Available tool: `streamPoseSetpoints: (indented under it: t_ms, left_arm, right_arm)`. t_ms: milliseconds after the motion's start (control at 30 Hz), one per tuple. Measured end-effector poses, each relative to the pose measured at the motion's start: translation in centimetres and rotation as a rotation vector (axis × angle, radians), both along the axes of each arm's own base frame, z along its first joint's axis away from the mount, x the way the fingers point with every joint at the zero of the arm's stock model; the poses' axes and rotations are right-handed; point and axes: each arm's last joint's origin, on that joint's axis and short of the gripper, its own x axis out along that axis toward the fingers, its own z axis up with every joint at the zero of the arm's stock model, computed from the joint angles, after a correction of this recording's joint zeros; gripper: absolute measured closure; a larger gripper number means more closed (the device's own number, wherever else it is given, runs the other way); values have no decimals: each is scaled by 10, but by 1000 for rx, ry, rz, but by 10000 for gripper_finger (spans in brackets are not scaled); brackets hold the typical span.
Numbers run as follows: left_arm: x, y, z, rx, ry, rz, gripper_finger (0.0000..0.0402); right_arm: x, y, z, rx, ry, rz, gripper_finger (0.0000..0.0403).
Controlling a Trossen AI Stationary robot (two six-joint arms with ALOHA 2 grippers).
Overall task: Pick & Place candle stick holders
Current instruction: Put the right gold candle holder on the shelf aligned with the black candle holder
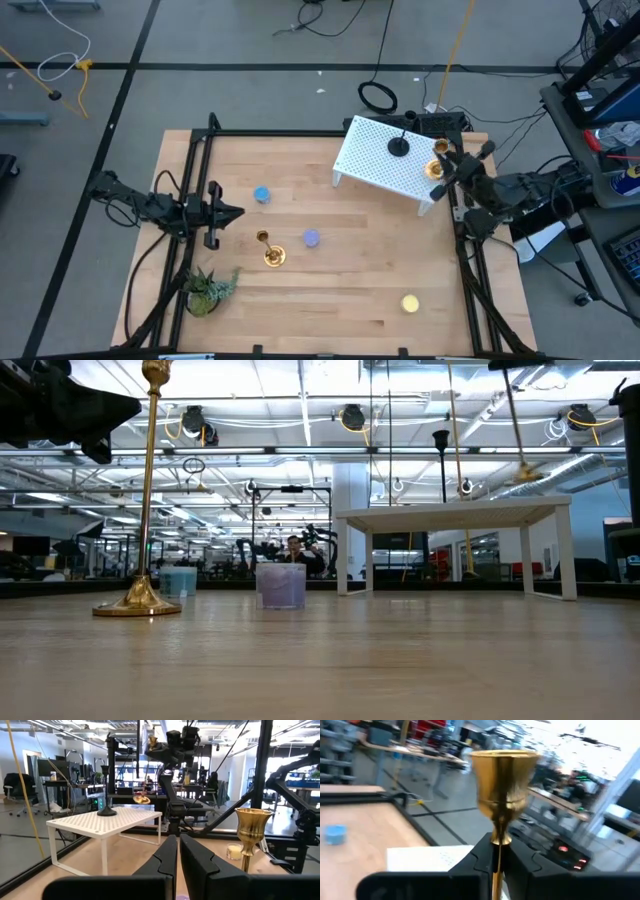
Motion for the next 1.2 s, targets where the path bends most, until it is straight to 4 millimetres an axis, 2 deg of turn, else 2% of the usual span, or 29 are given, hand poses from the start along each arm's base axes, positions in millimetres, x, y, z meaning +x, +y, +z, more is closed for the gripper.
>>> streamPoseSetpoints:
  t_ms: [367, 500, 700, 867, 967, 1200]
  left_arm:
    - [0, 0, 0, -3, 0, 0, 373]
    - [0, 0, 1, 4, -7, 3, 373]
    - [0, 0, 1, 7, -6, 4, 373]
    - [0, 0, 1, 7, -6, 4, 373]
    - [0, 0, 1, 14, -6, 6, 373]
    - [0, 0, 1, 30, -13, 10, 373]
  right_arm:
    - [-12, -14, -38, 8, -23, -141, 375]
    - [-12, -17, -37, -19, -39, -173, 385]
    - [-16, -22, -13, -54, -181, -137, 377]
    - [-17, -28, -8, -64, -233, -181, 375]
    - [-15, -32, -11, -53, -271, -177, 382]
    - [-5, -45, -41, -66, -338, -210, 382]
